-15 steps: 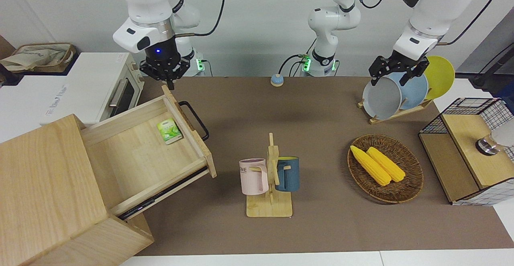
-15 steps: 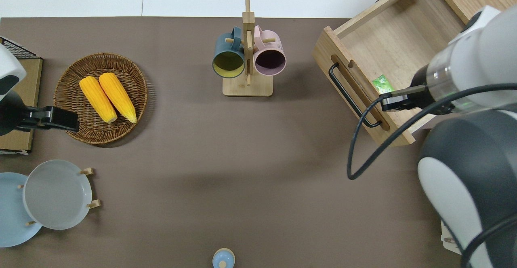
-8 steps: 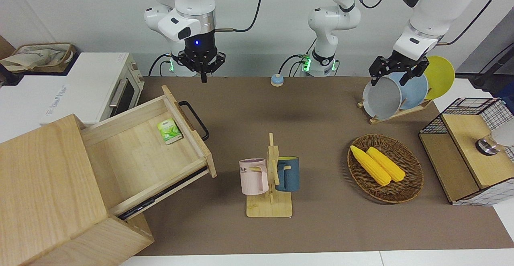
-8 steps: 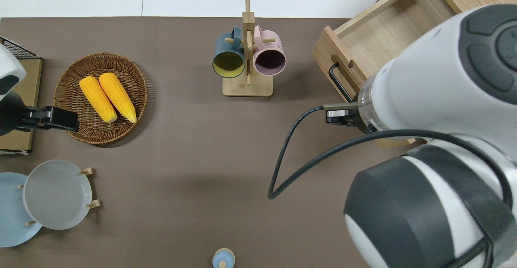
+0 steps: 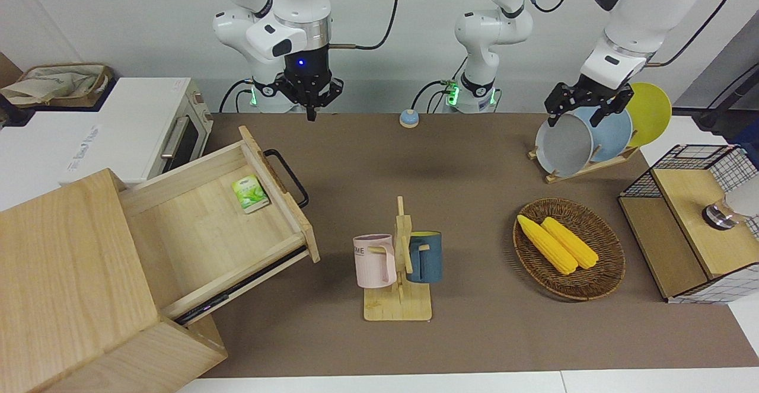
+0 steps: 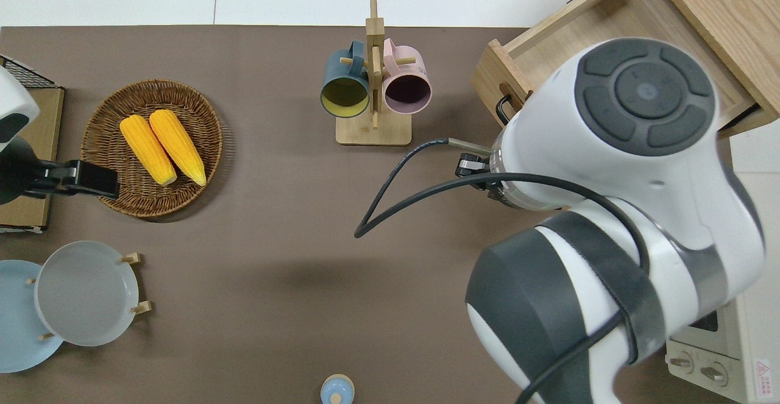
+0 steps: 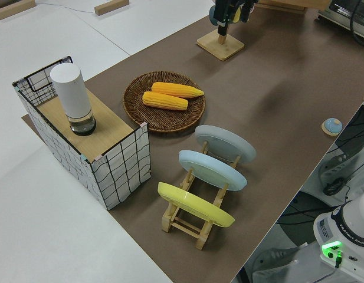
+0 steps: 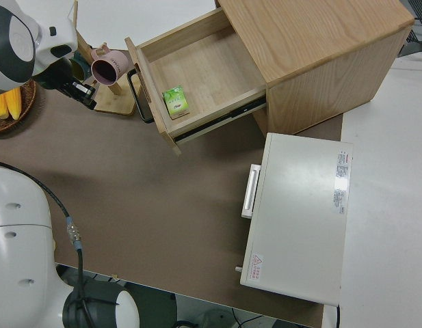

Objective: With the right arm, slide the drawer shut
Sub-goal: 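Continue pushing the drawer into the cabinet with the right arm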

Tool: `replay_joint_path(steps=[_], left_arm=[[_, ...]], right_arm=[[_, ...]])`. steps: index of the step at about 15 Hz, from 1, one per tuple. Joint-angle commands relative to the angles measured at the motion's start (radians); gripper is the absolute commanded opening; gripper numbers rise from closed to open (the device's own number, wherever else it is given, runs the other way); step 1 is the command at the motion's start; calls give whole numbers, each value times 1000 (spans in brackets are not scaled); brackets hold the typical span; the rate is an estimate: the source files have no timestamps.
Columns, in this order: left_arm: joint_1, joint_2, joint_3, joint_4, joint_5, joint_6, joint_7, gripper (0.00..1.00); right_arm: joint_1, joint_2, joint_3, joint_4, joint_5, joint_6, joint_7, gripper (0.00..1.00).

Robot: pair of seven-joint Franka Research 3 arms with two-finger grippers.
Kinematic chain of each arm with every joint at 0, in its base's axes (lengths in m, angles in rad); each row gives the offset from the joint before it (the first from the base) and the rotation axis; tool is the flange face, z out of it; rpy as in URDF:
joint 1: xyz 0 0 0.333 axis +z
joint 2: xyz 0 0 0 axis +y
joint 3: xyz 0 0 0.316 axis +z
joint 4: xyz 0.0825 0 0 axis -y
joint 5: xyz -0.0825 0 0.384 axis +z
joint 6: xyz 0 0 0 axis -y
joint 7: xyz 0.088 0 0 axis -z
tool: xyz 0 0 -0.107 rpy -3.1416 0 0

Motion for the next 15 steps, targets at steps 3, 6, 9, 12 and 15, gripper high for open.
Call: replay_joint_path(steps=[3, 6, 9, 12, 15], left_arm=[[5, 11, -7, 24, 17, -20, 10, 993], [5, 11, -7, 24, 17, -20, 10, 993], [5, 11, -7, 26, 17, -20, 10, 993], [5, 11, -7, 24, 17, -20, 10, 993], [5, 11, -7, 24, 17, -20, 10, 993]], right_arm=[[-17, 49, 1, -53, 34, 70, 213, 0], [-28, 72, -1, -110, 34, 181, 353, 0], [-28, 113, -10, -110, 34, 211, 469, 0], [-36, 130, -13, -106, 20, 215, 490, 0], [-66, 133, -13, -98, 11, 215, 474, 0]])
